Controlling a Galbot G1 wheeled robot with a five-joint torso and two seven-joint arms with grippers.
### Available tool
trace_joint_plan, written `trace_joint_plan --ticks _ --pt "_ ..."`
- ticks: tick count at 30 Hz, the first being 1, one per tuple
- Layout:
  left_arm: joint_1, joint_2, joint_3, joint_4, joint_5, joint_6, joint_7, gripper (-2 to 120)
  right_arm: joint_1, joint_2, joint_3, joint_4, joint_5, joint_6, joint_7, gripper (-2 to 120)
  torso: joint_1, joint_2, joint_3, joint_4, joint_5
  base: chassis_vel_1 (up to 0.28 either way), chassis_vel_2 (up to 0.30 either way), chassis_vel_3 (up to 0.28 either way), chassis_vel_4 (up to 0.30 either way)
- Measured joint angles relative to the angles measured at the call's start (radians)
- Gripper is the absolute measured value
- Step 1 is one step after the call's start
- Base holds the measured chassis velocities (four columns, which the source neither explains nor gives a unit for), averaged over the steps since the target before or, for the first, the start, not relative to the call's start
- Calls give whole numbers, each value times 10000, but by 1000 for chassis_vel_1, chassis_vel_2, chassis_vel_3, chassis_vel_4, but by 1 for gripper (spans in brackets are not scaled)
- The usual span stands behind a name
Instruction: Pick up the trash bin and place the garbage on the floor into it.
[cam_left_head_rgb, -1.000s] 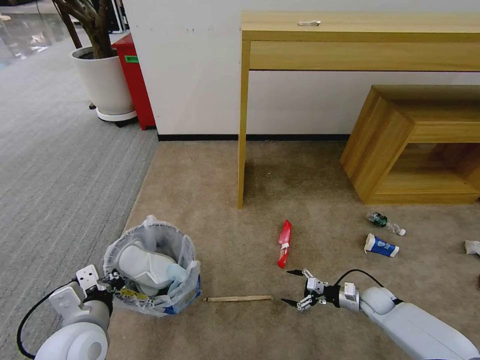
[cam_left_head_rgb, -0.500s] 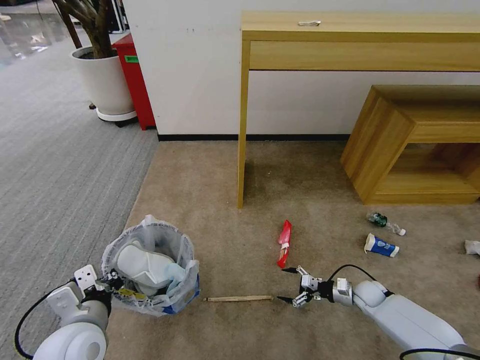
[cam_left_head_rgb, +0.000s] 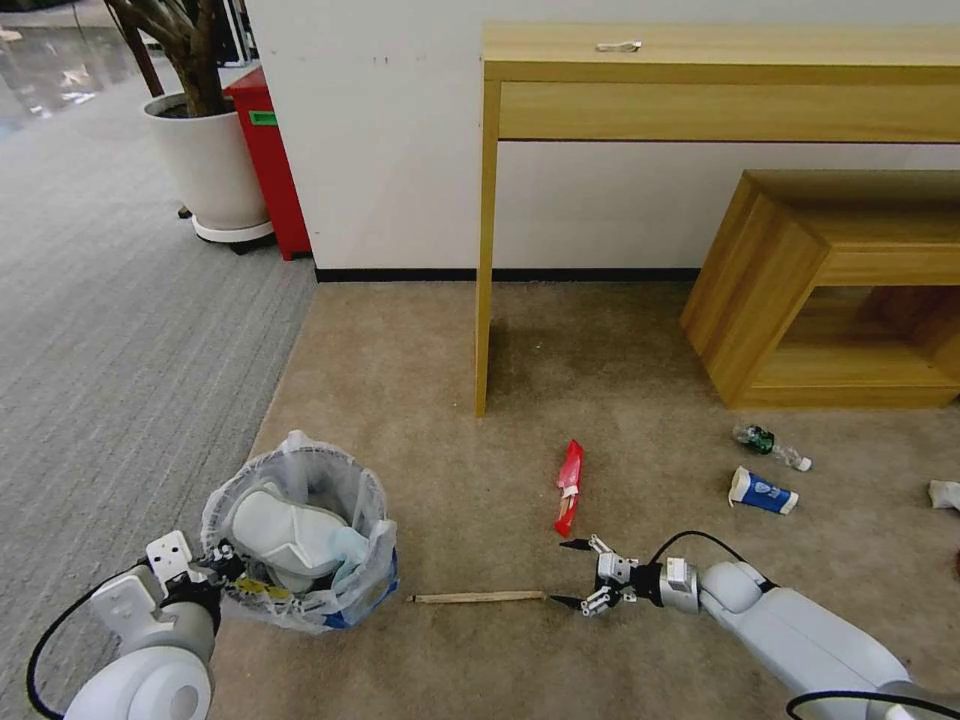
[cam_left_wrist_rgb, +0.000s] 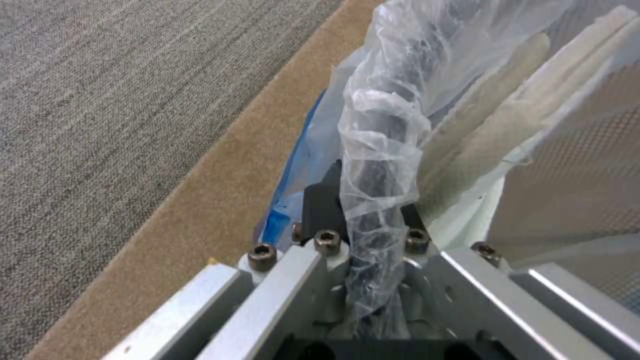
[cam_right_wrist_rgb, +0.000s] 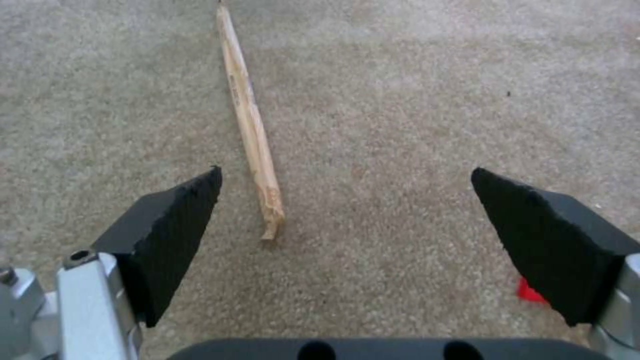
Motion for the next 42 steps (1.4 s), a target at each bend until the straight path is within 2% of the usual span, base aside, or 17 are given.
trace_joint_plan --ticks 21,42 --pt "39 -2 -24 -5 -15 -13 2 0 386 1070 -319 -1147 -267 167 -29 92 0 0 0 0 1 0 0 0 0" --pt "120 86 -204 -268 -200 -11 -4 0 260 1813 -516 -1464 -606 188 98 87 0 0 0 0 -1 0 0 0 0"
